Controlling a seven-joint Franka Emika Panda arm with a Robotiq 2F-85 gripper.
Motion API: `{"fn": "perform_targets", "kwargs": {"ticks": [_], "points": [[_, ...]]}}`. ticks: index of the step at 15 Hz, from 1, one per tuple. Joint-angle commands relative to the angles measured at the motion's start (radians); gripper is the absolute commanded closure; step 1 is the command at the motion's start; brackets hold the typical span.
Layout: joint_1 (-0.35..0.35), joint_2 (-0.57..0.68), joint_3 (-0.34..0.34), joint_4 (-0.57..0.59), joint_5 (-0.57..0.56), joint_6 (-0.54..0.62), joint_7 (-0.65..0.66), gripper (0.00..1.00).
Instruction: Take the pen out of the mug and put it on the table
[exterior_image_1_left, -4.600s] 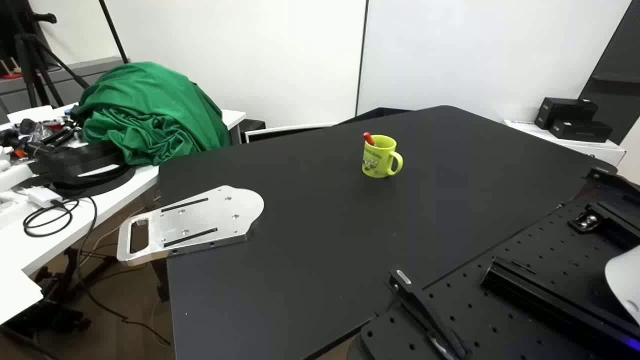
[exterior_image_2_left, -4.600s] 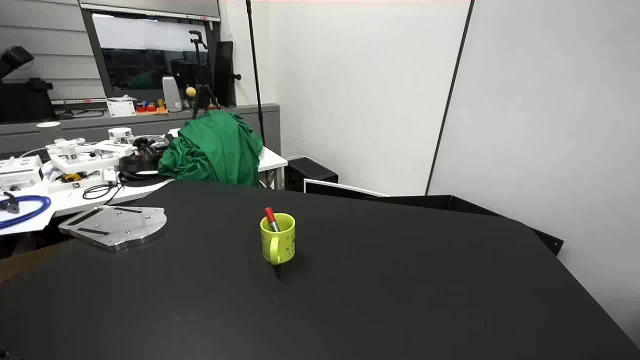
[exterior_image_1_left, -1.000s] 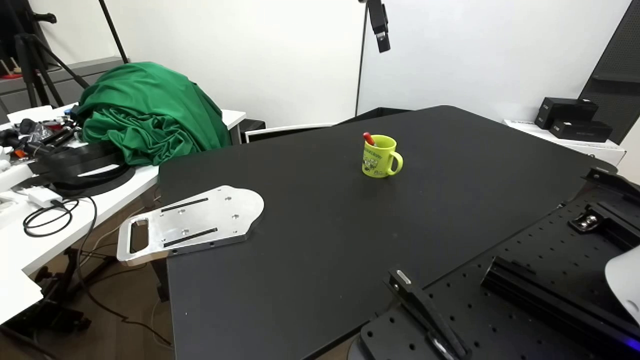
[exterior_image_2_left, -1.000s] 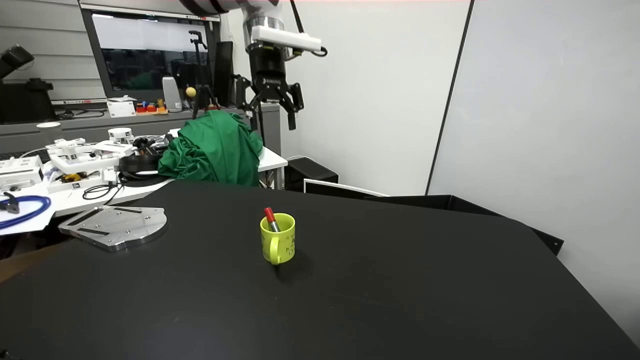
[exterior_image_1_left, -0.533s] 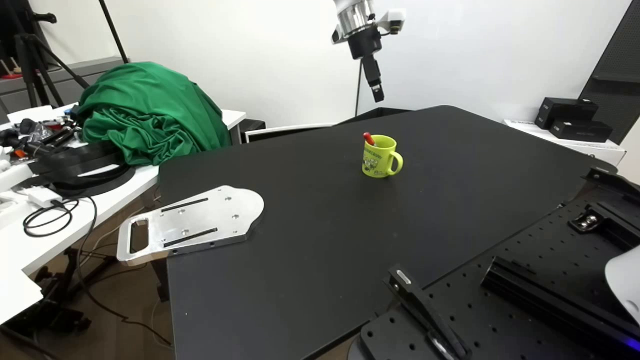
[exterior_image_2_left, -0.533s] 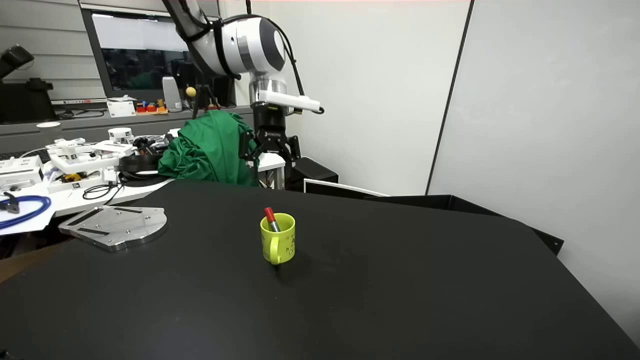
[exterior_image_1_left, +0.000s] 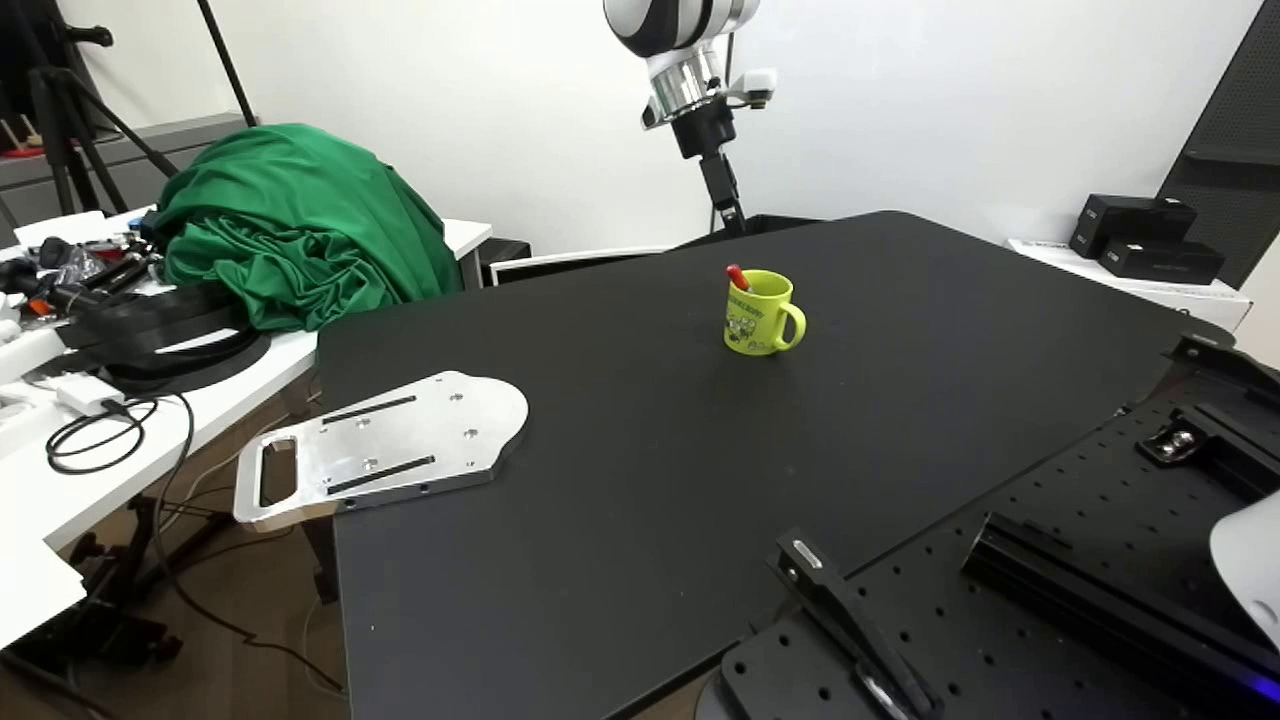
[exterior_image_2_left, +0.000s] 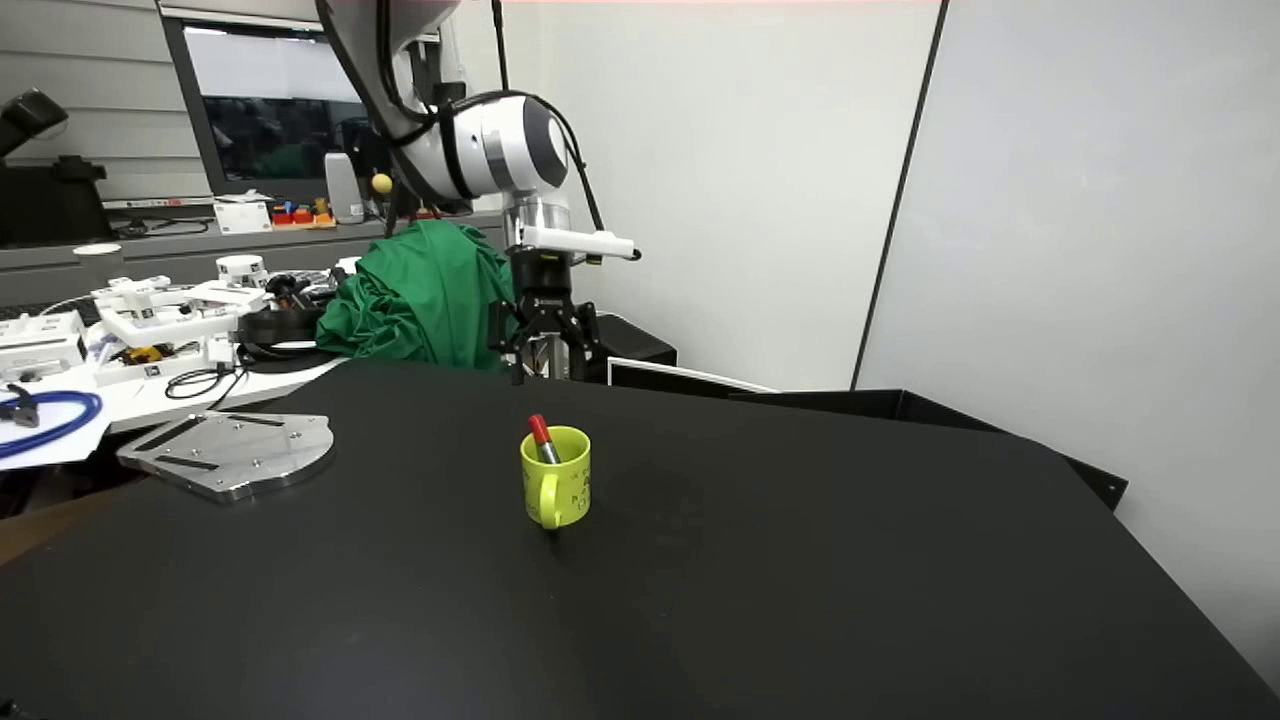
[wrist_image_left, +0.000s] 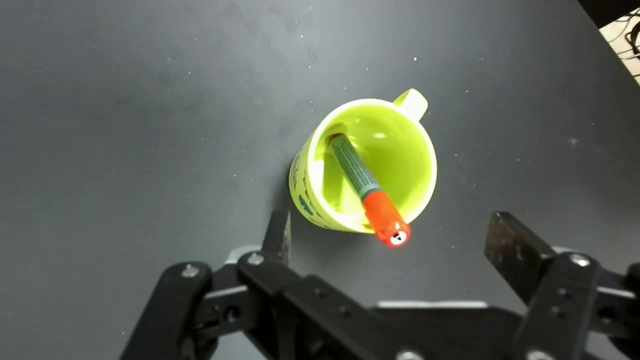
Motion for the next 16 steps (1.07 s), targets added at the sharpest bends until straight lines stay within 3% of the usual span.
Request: {"fn": "perform_targets", "kwargs": {"ticks": [1, 7, 16], "points": [[0.038, 0.07, -0.005, 0.117, -0.047, -0.078, 0.03, 0.0], [0.107, 0.097, -0.011, 0.131, -0.125, -0.158, 0.079, 0.0], [0.142, 0.125, -0.012, 0.1, -0.211, -0.139, 0.143, 0.0]]}}
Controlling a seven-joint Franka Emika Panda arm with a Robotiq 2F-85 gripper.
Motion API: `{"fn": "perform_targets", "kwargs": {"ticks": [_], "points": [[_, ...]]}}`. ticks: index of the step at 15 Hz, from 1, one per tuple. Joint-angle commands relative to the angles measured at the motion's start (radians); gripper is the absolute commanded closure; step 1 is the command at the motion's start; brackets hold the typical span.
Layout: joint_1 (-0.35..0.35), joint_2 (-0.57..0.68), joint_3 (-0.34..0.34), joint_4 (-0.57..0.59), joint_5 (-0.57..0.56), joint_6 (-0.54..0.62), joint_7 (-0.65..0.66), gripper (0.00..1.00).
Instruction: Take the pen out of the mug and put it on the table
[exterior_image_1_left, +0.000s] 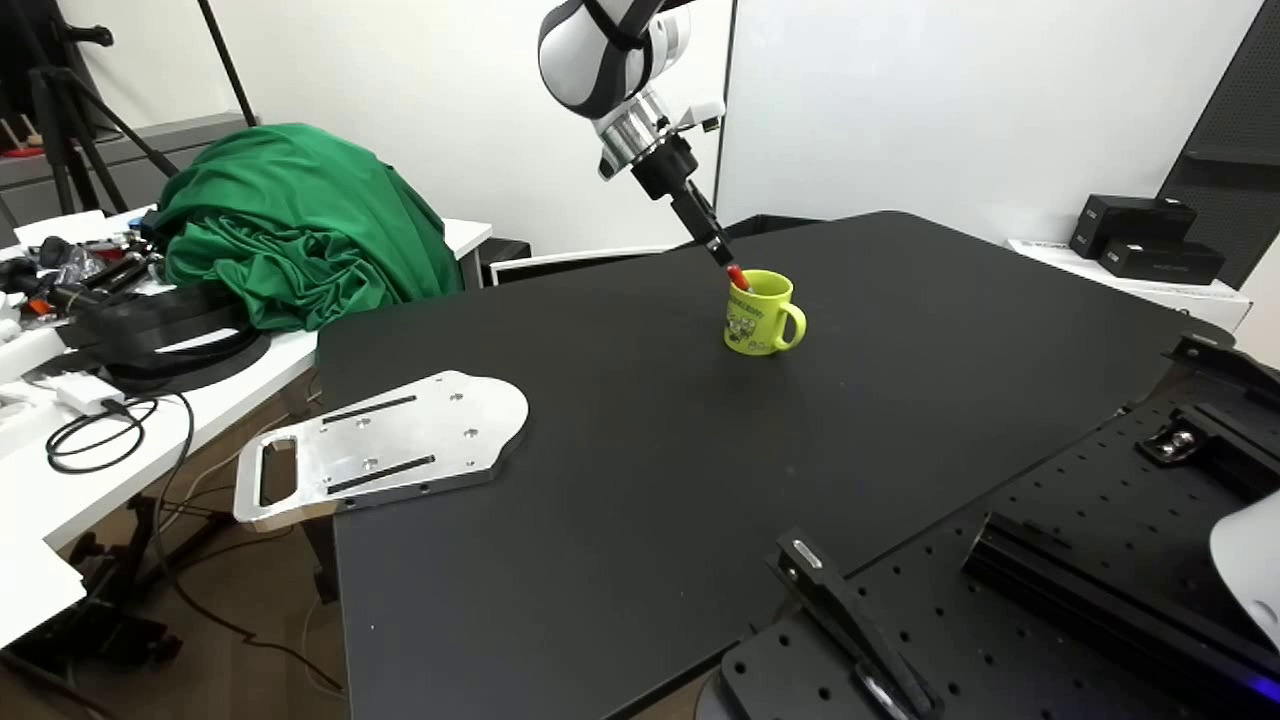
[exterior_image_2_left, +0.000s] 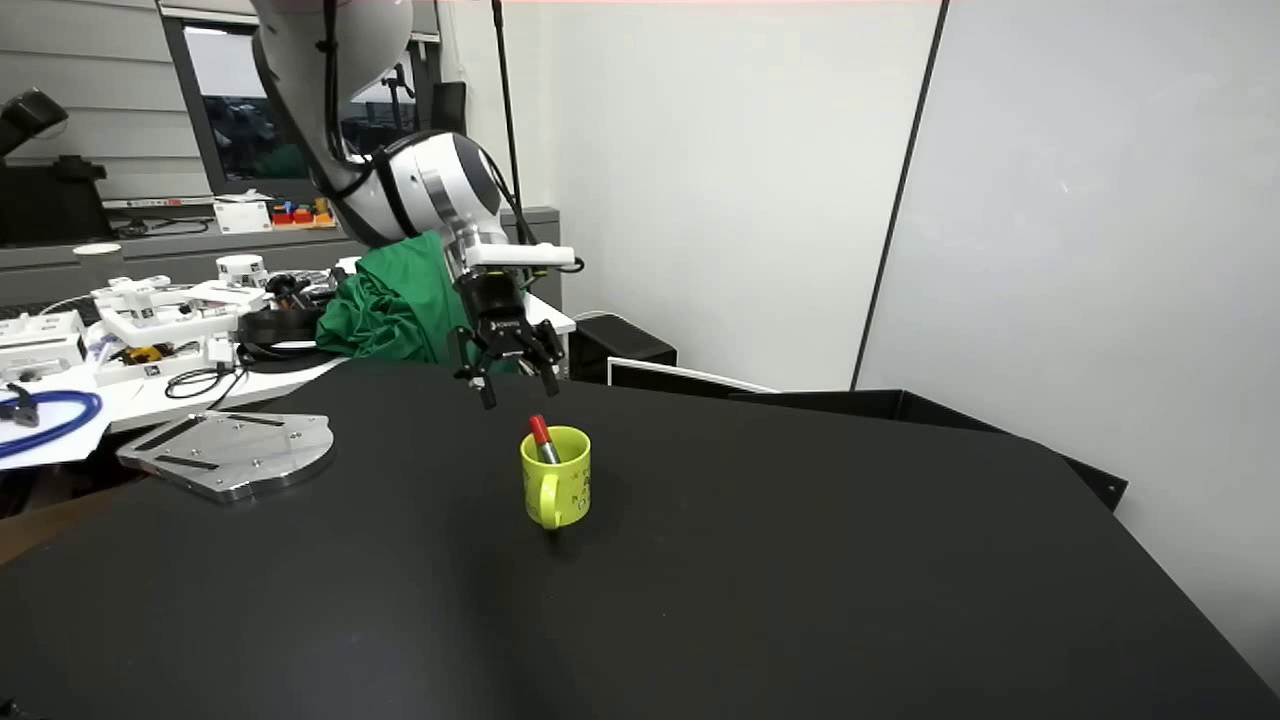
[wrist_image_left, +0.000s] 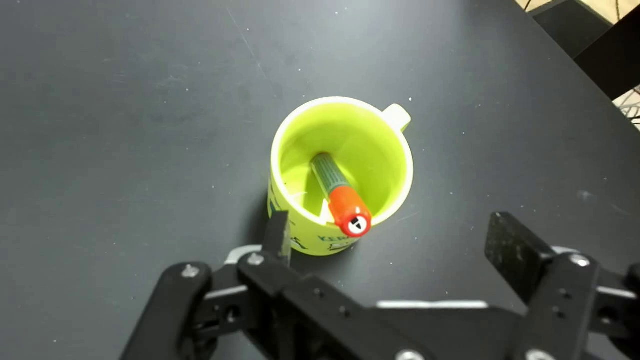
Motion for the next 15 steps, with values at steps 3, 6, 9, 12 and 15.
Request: {"fn": "perform_targets", "kwargs": {"ticks": [3, 6, 9, 12, 15], "points": [[0.002, 0.027, -0.009, 0.012, -0.038, -0.006, 0.051, 0.0], [-0.001, 0.036, -0.009, 0.012, -0.038, -0.007, 0.058, 0.0], [-0.001, 0.044, -0.011, 0.015, -0.039, -0.01, 0.06, 0.0], [0.0, 0.052, -0.01, 0.022, -0.04, -0.012, 0.061, 0.0], [-0.001, 0.06, -0.008, 0.029, -0.037, -0.017, 0.059, 0.0]]}}
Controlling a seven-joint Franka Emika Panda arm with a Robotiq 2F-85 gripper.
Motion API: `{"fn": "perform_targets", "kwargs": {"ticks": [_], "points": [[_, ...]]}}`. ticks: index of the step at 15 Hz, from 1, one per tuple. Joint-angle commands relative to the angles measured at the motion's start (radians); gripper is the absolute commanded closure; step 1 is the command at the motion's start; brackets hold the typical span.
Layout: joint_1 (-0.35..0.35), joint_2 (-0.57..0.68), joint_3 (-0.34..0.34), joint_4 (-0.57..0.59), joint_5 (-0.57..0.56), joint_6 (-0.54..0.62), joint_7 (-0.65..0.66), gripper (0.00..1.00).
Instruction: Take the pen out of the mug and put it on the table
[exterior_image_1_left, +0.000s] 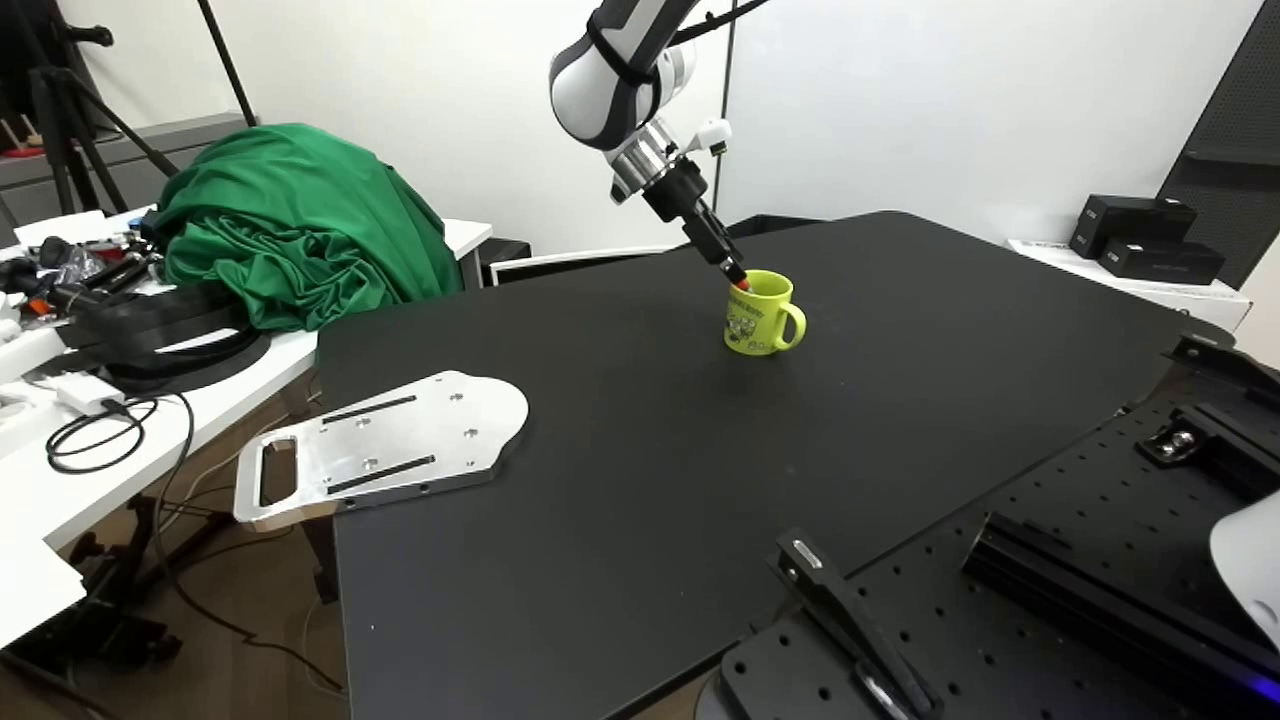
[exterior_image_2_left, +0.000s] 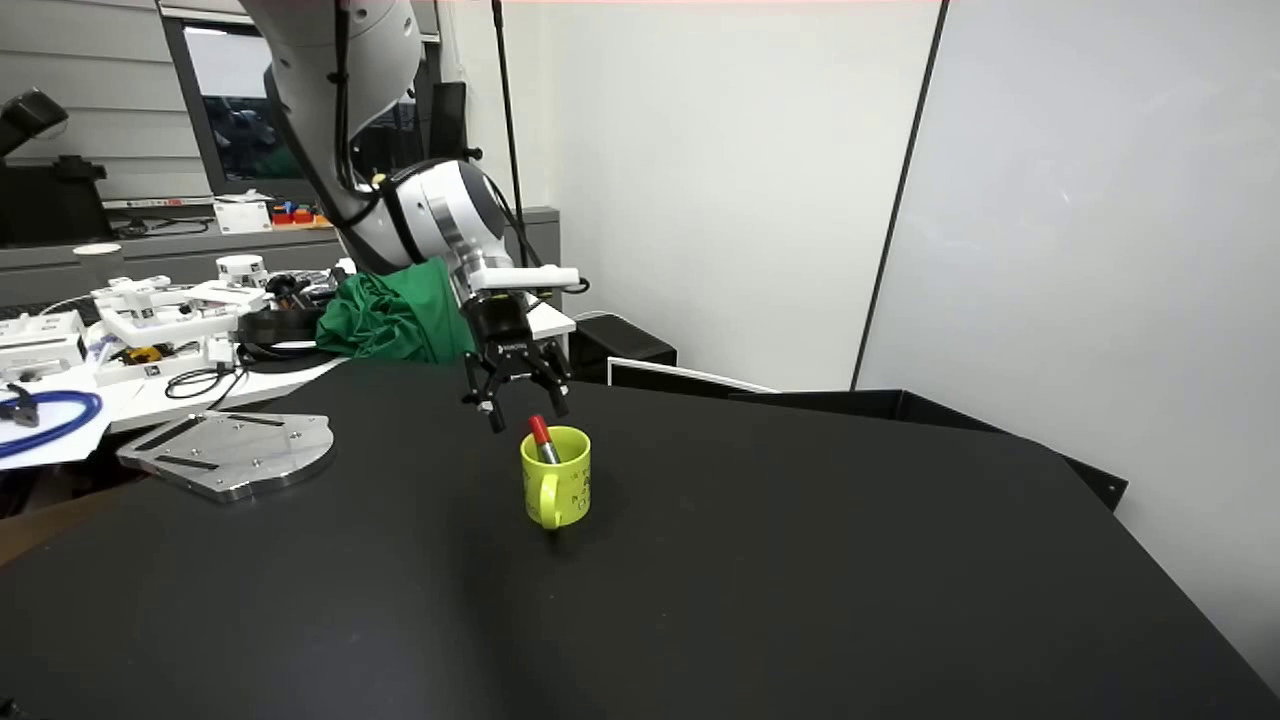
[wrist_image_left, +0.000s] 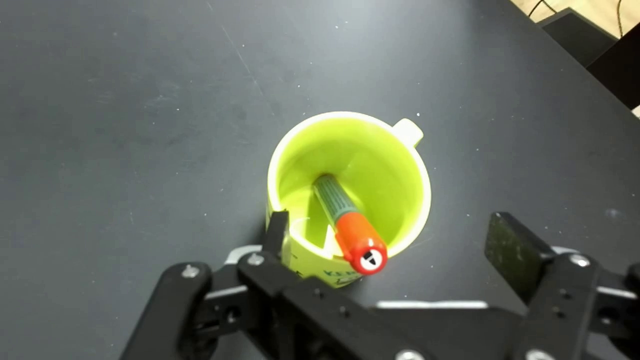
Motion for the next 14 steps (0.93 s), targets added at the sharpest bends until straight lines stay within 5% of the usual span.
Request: {"fn": "perform_targets", "kwargs": {"ticks": [1, 3, 4, 14], "points": [[0.001, 0.017, 0.003, 0.031, -0.007, -0.02, 0.025, 0.0], [0.001, 0.02, 0.004, 0.035, -0.006, -0.027, 0.022, 0.0], [0.001, 0.02, 0.004, 0.035, -0.005, -0.026, 0.025, 0.25], [-0.002, 0.012, 0.008, 0.033, 0.003, -0.034, 0.025, 0.89]]}}
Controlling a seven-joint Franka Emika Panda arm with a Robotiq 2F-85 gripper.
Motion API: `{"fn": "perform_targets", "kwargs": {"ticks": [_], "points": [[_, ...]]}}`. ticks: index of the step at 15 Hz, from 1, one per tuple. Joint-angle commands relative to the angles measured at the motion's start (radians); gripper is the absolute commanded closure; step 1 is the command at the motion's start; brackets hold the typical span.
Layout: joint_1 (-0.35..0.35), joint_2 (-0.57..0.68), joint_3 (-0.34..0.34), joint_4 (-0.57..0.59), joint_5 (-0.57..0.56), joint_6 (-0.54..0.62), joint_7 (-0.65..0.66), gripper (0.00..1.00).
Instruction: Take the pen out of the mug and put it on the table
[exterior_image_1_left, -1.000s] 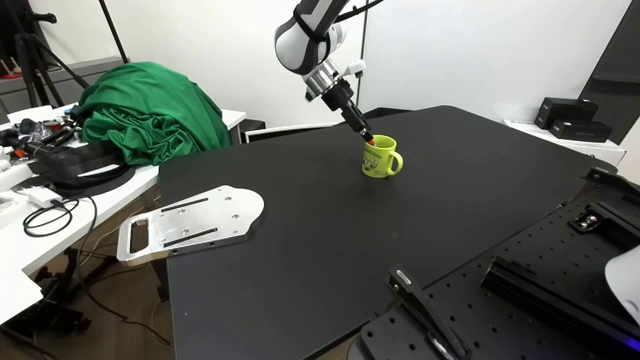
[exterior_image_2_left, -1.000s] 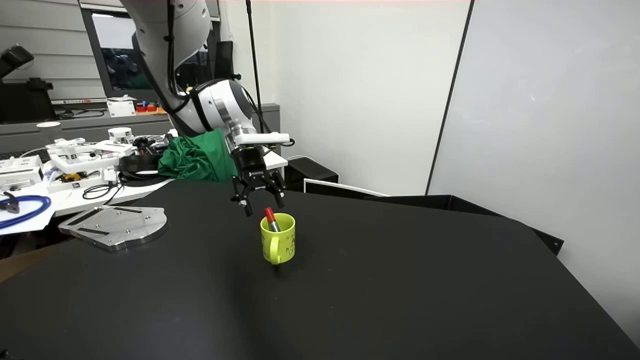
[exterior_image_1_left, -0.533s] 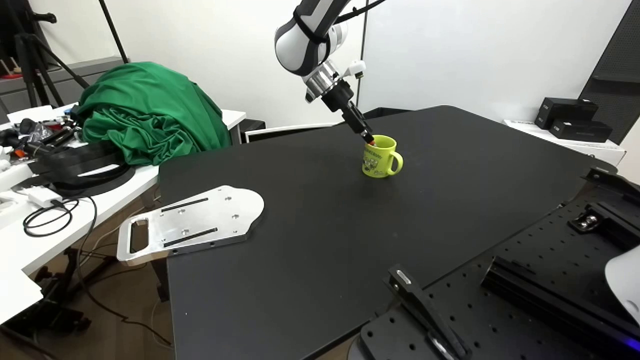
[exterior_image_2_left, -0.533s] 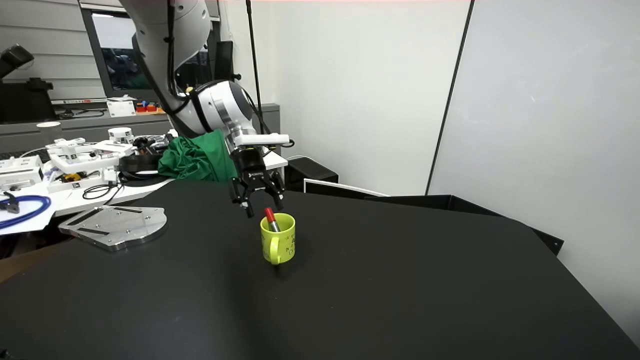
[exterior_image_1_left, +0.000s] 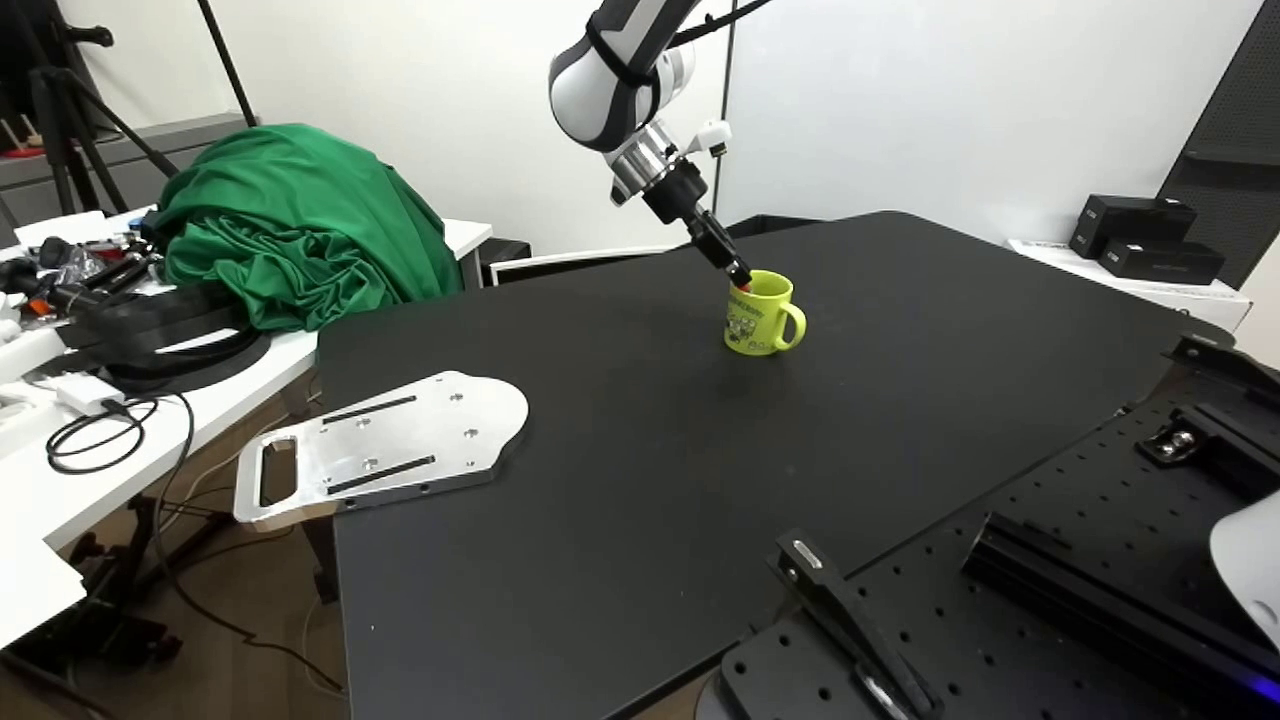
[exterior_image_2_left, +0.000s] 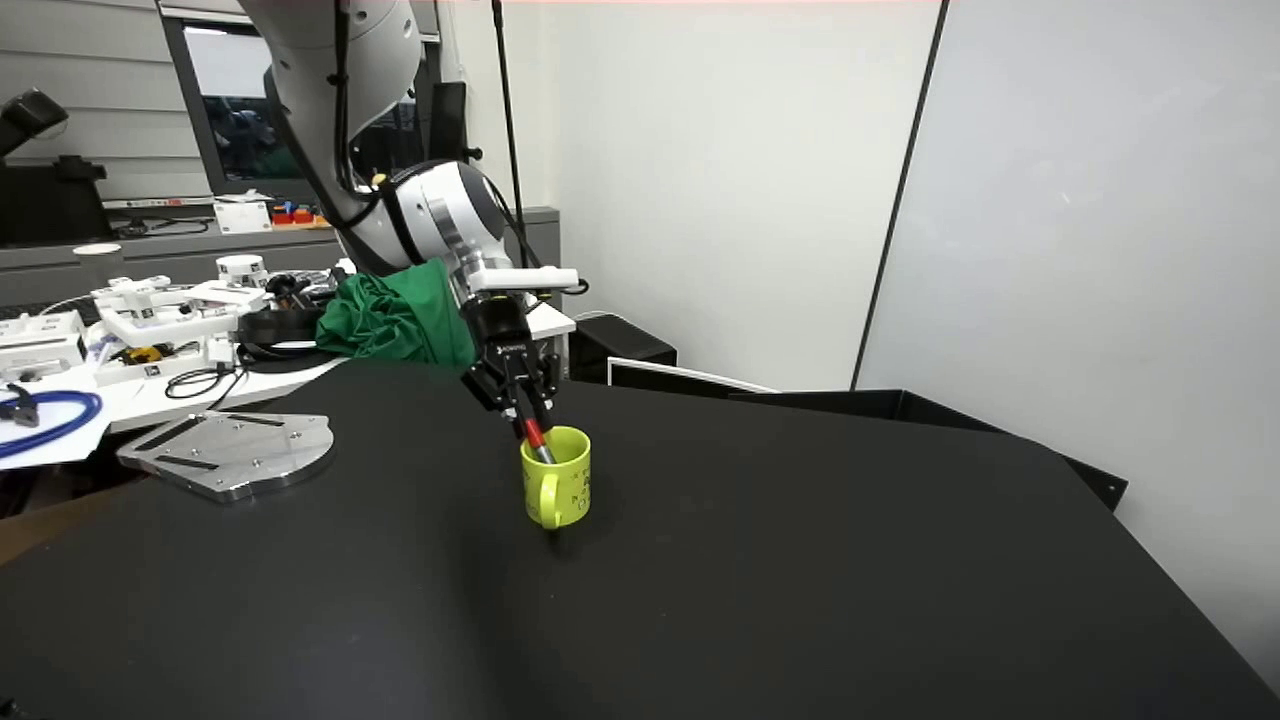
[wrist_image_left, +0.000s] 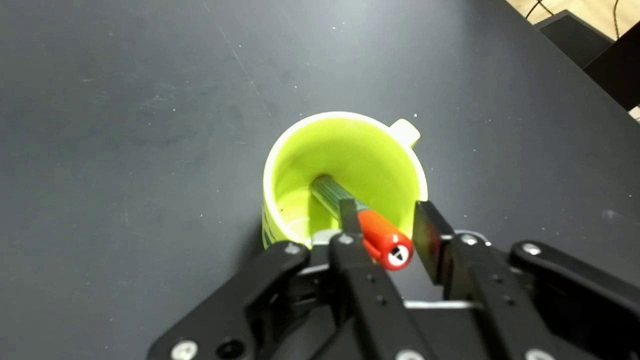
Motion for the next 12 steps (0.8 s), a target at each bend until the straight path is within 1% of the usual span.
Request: {"fn": "perform_targets", "kwargs": {"ticks": [1, 7, 10, 12], "points": [[-0.005, 0.007, 0.007, 0.031, 0.004, -0.027, 0.026, 0.95], [-0.039, -0.009, 0.009, 0.056, 0.047, -0.048, 0.033, 0.94], [-0.063, -0.037, 0.013, 0.089, 0.09, -0.107, 0.032, 0.94], [-0.077, -0.066, 0.014, 0.115, 0.12, -0.17, 0.03, 0.94]]}}
